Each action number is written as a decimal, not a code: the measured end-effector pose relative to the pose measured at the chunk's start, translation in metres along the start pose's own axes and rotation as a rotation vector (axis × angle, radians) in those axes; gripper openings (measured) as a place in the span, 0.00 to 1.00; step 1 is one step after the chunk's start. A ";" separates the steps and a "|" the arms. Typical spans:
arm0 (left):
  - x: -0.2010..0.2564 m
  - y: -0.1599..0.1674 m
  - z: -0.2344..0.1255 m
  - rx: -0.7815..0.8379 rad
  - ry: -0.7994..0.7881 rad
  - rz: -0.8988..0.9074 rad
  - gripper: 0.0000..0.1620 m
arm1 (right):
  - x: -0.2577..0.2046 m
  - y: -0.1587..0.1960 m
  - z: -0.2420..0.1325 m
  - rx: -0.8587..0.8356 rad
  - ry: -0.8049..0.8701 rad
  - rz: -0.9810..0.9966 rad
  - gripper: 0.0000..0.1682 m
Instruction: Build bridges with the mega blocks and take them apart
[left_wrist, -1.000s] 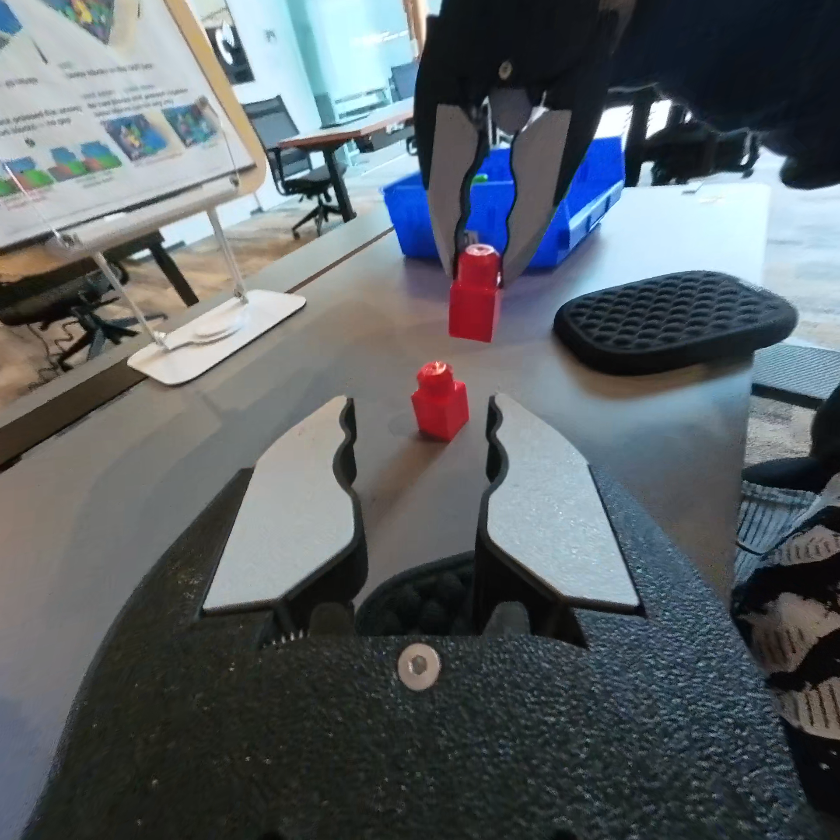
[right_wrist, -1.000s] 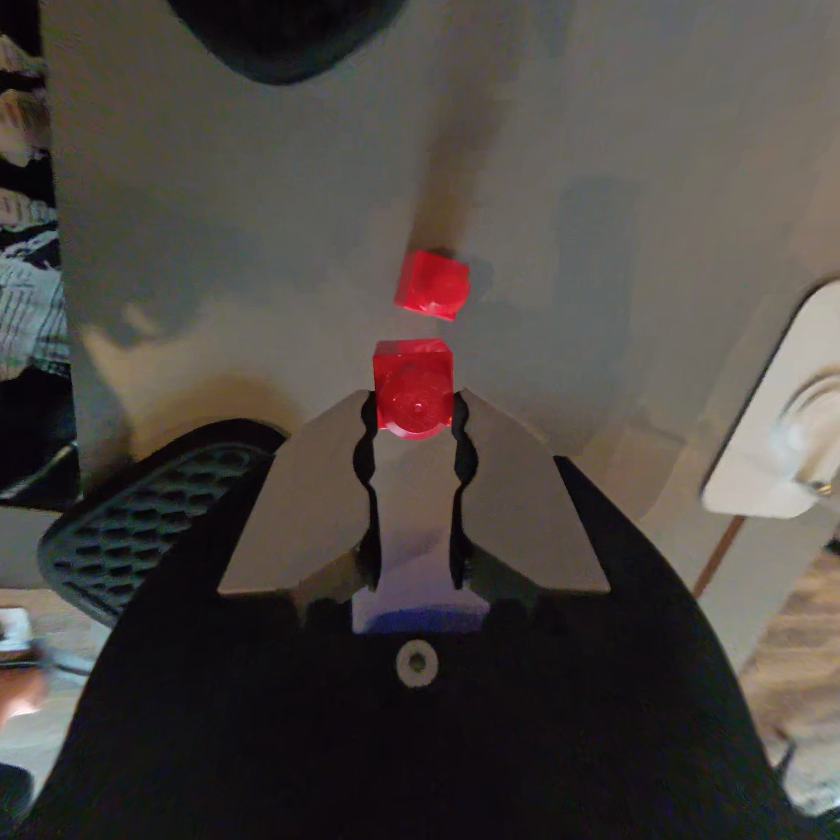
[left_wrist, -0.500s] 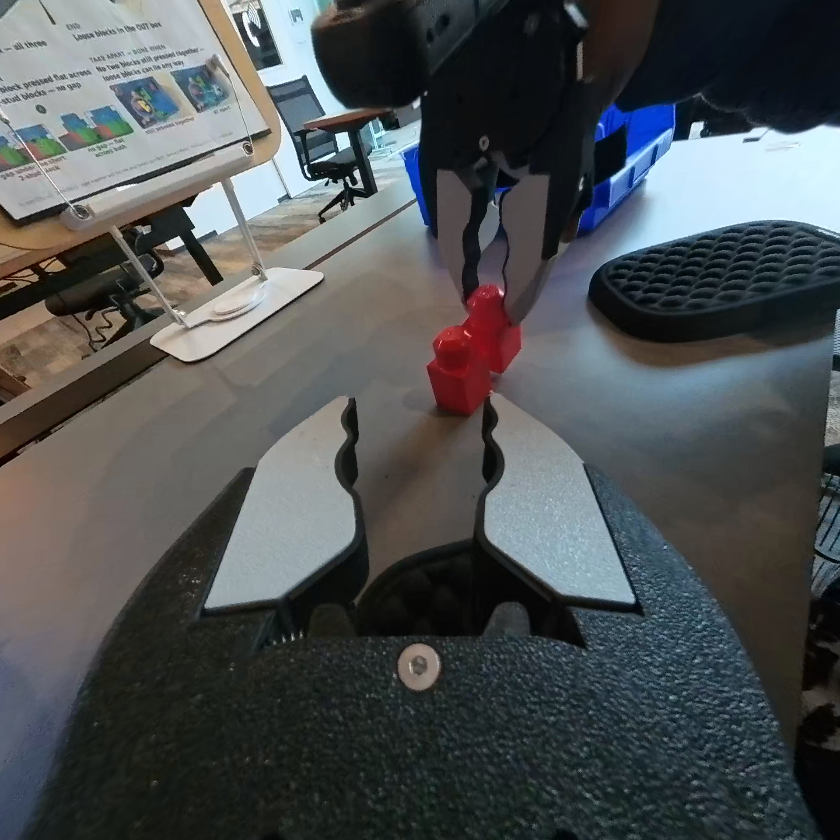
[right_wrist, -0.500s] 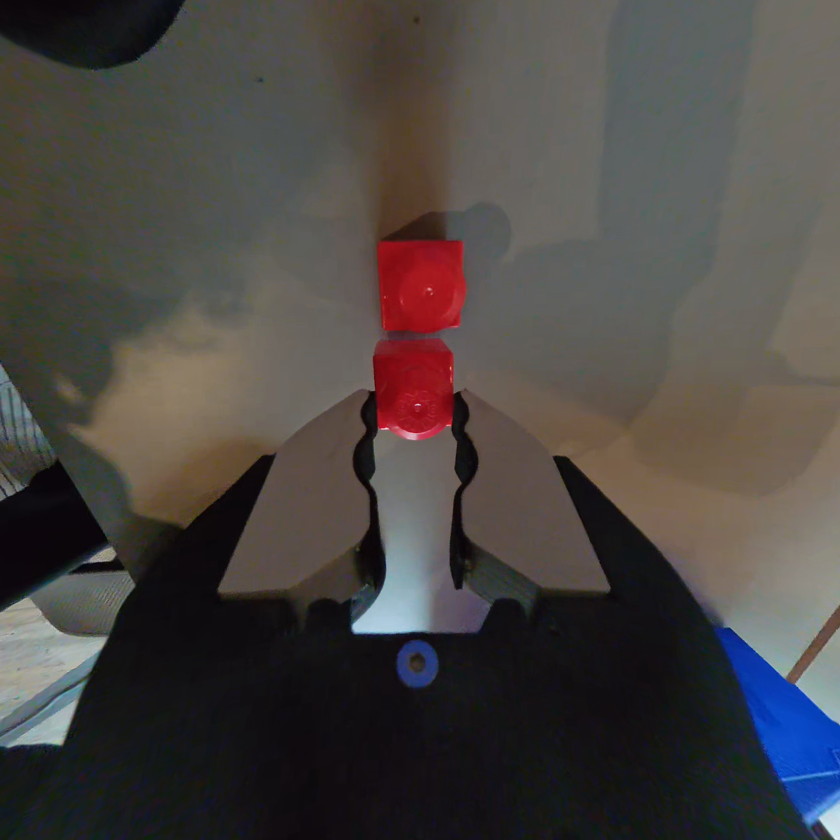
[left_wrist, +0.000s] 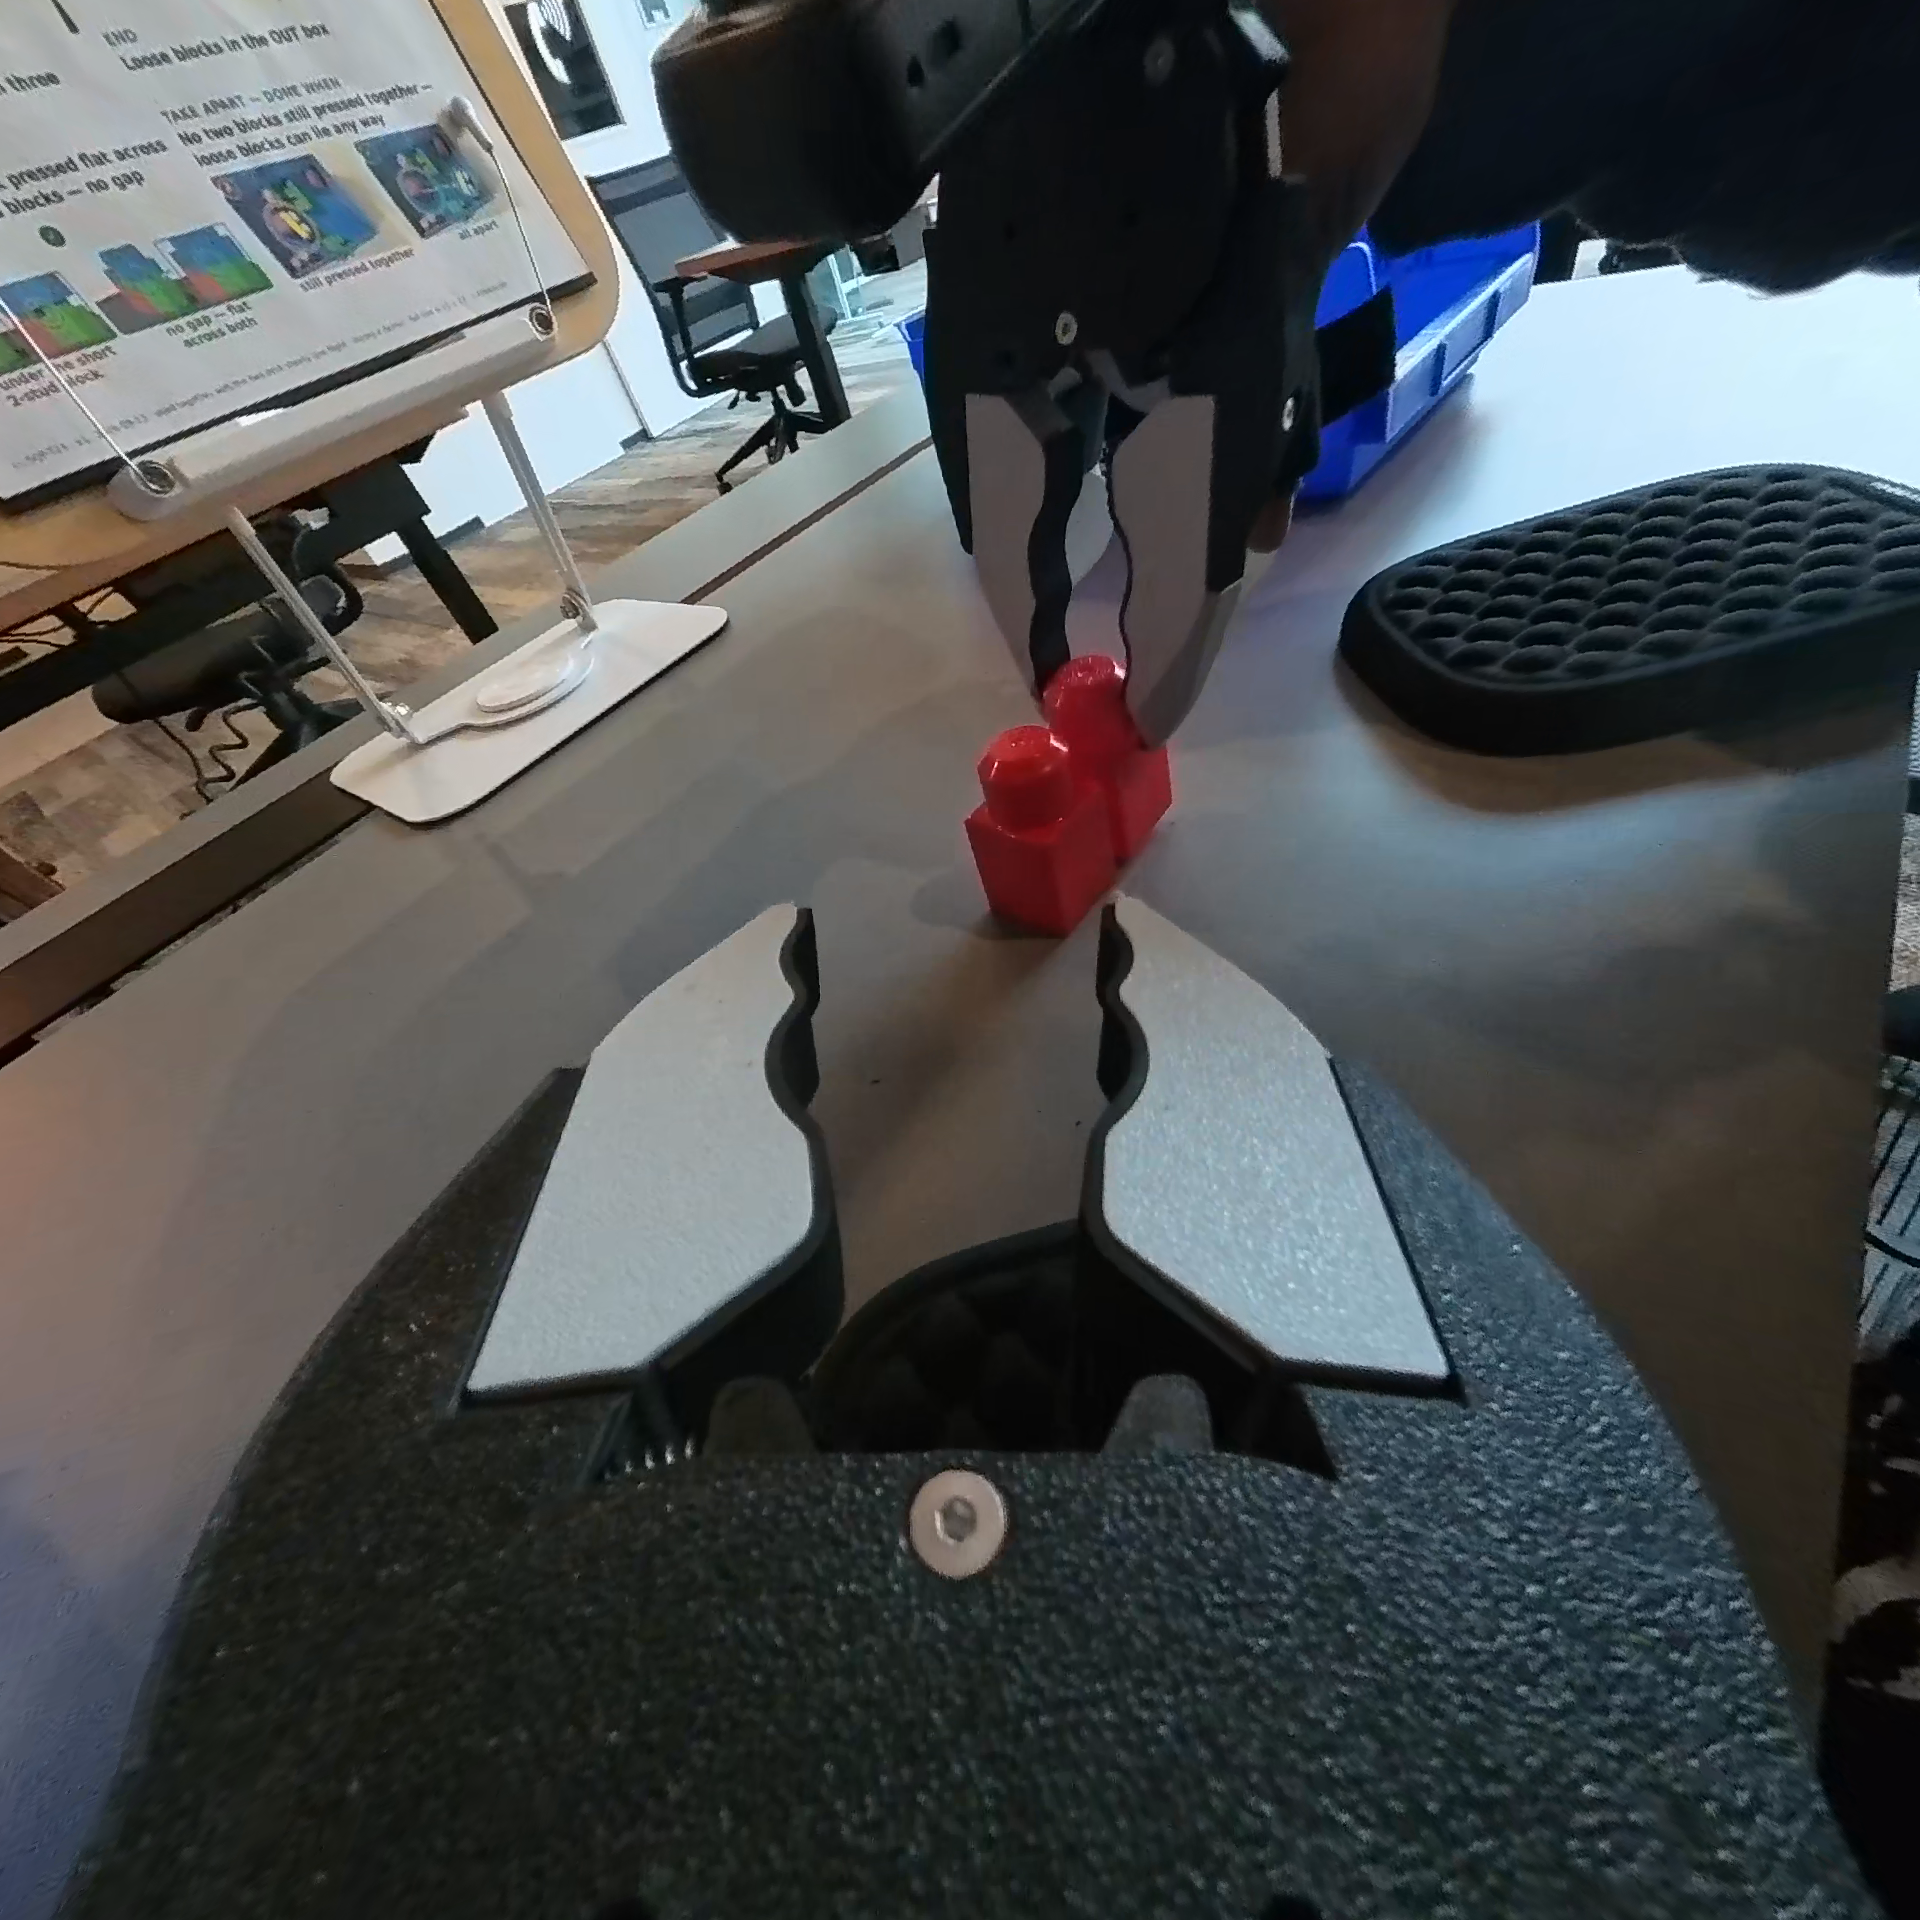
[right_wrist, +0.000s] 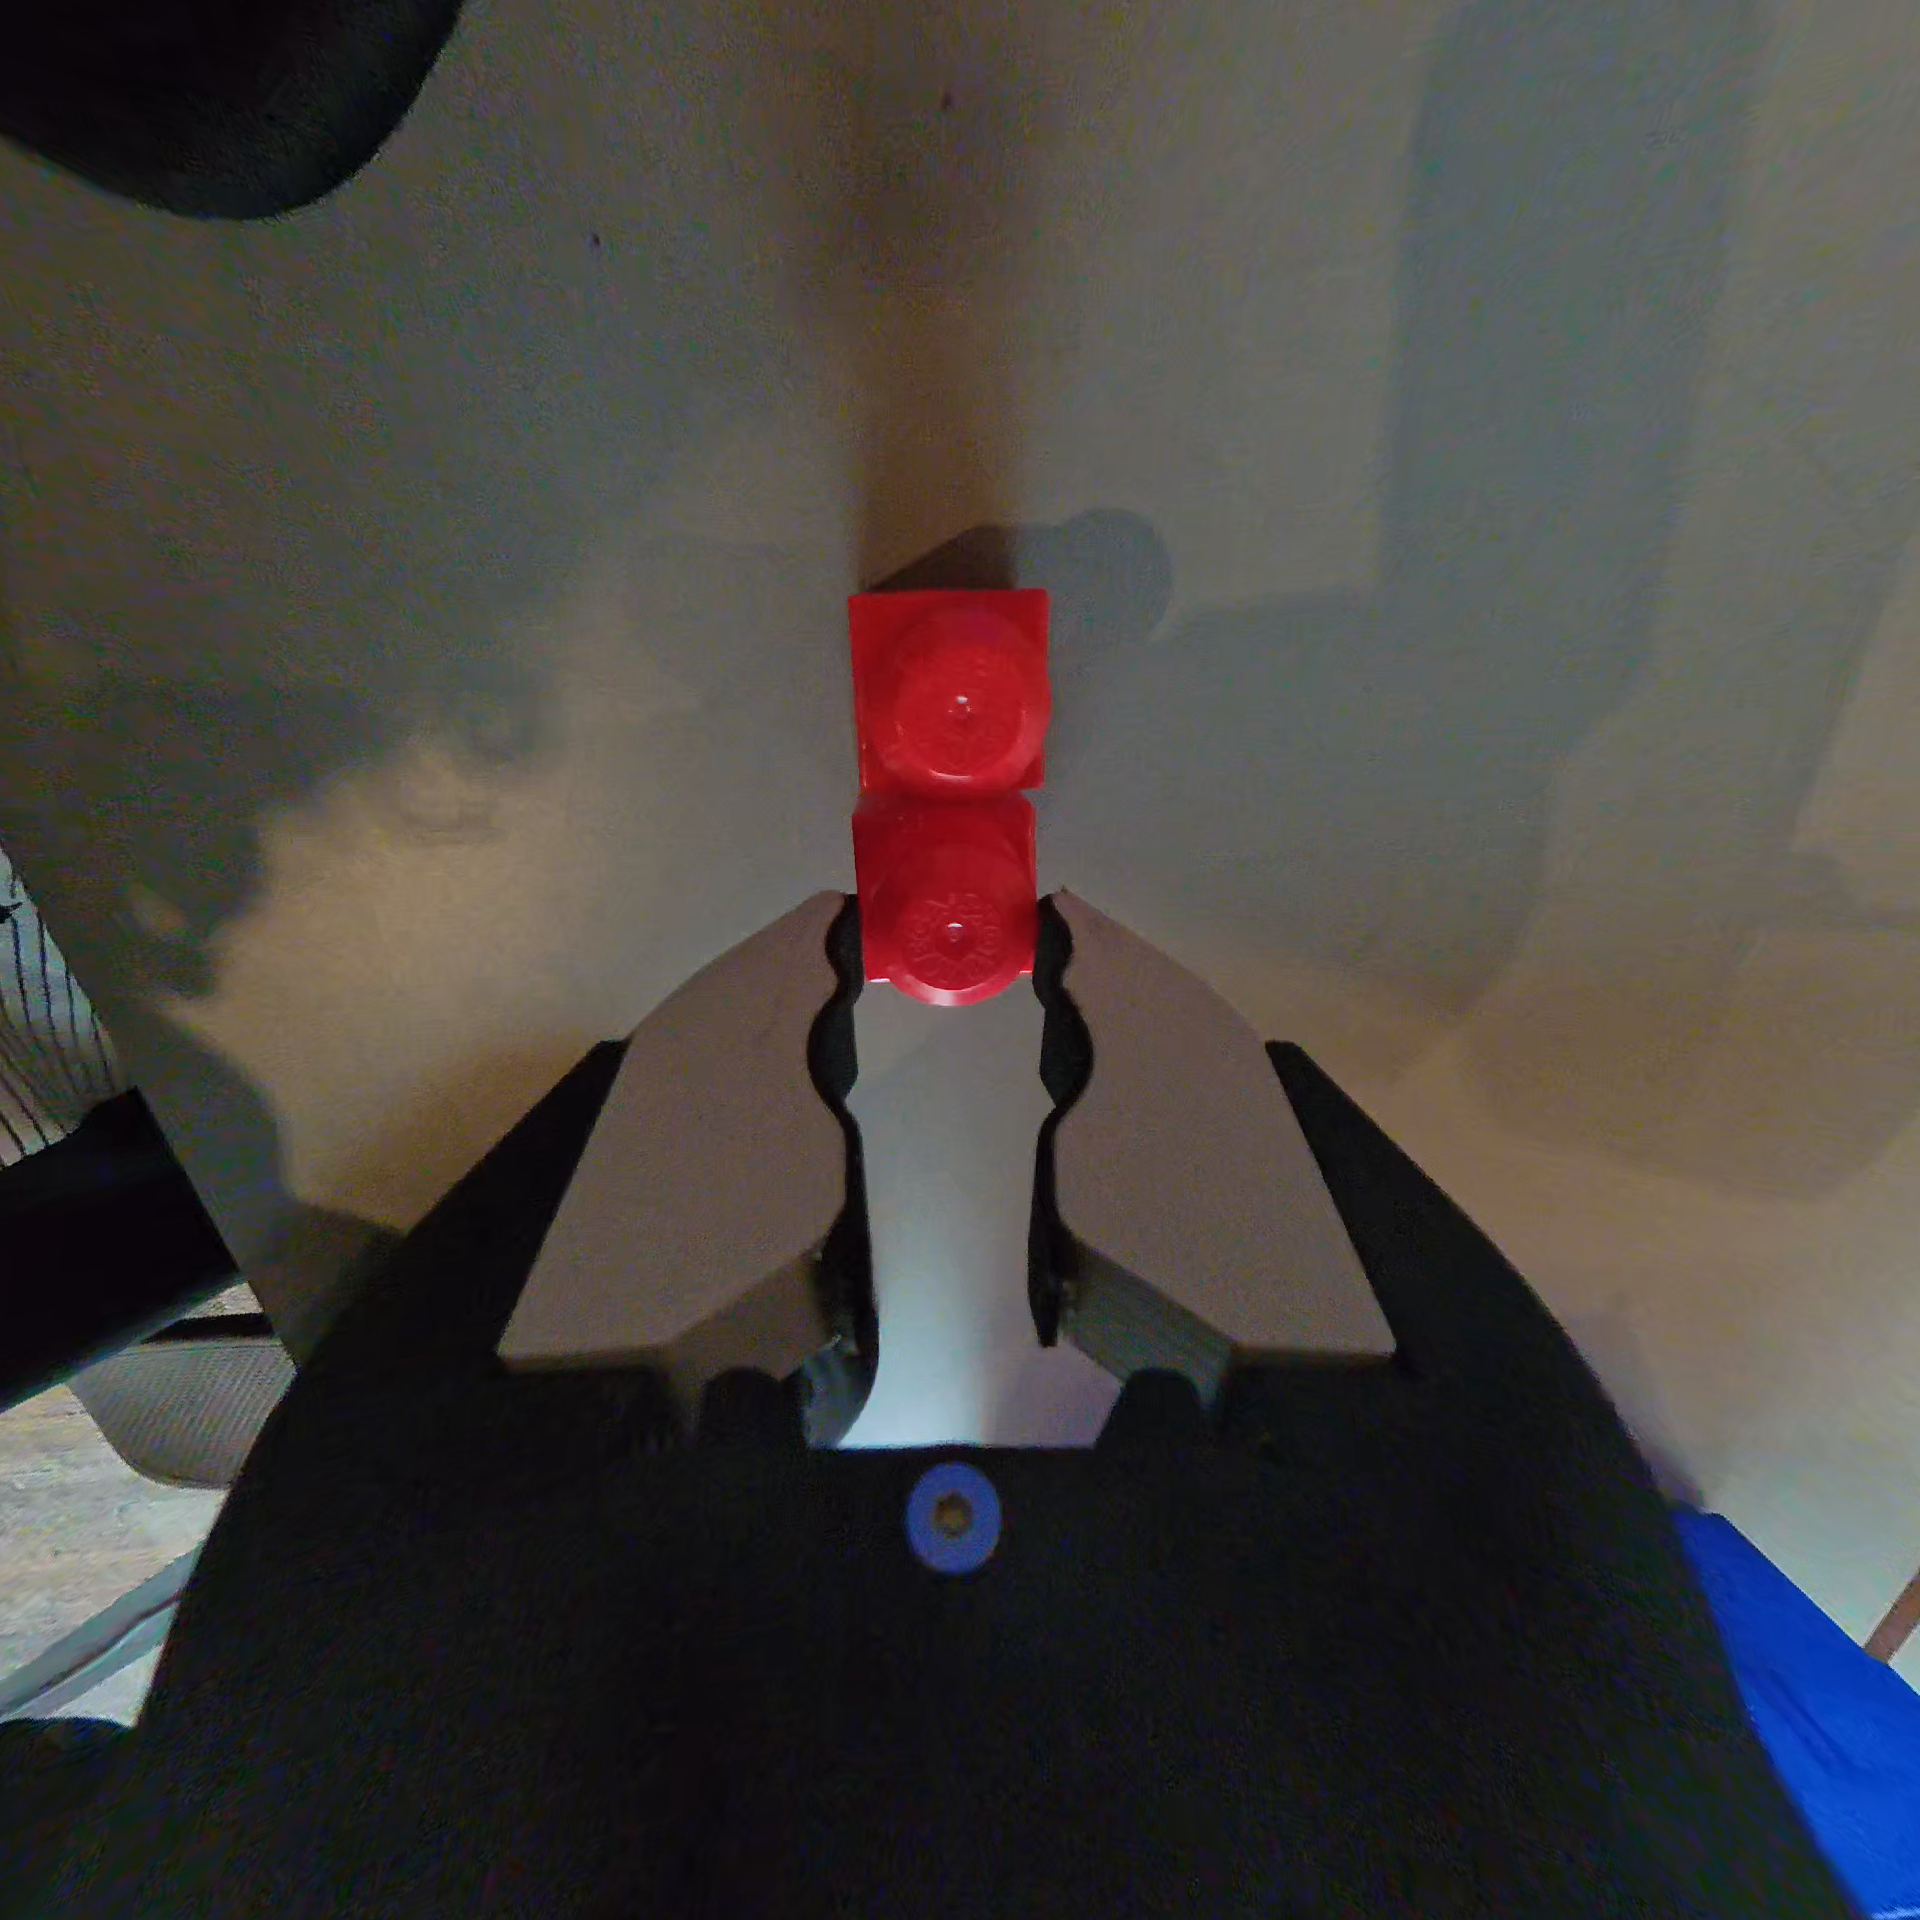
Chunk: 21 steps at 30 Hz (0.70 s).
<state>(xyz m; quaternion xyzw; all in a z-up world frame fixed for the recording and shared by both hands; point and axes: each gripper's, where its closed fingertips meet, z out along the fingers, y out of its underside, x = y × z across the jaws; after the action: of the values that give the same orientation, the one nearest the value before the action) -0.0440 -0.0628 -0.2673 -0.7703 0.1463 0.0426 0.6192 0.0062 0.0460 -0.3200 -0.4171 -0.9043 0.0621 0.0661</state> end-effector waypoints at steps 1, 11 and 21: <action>0.000 0.000 0.000 -0.002 0.000 0.000 0.32 | 0.001 0.000 0.000 0.001 0.000 0.005 0.19; 0.000 0.002 0.001 -0.010 0.003 0.000 0.32 | 0.002 -0.001 0.004 0.022 -0.014 0.002 0.19; 0.001 0.002 0.002 -0.012 0.009 0.003 0.31 | 0.002 -0.003 0.005 0.025 -0.019 0.004 0.19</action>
<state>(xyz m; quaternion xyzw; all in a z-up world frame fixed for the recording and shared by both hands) -0.0435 -0.0616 -0.2697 -0.7740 0.1501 0.0410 0.6138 0.0023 0.0457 -0.3239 -0.4175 -0.9032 0.0772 0.0626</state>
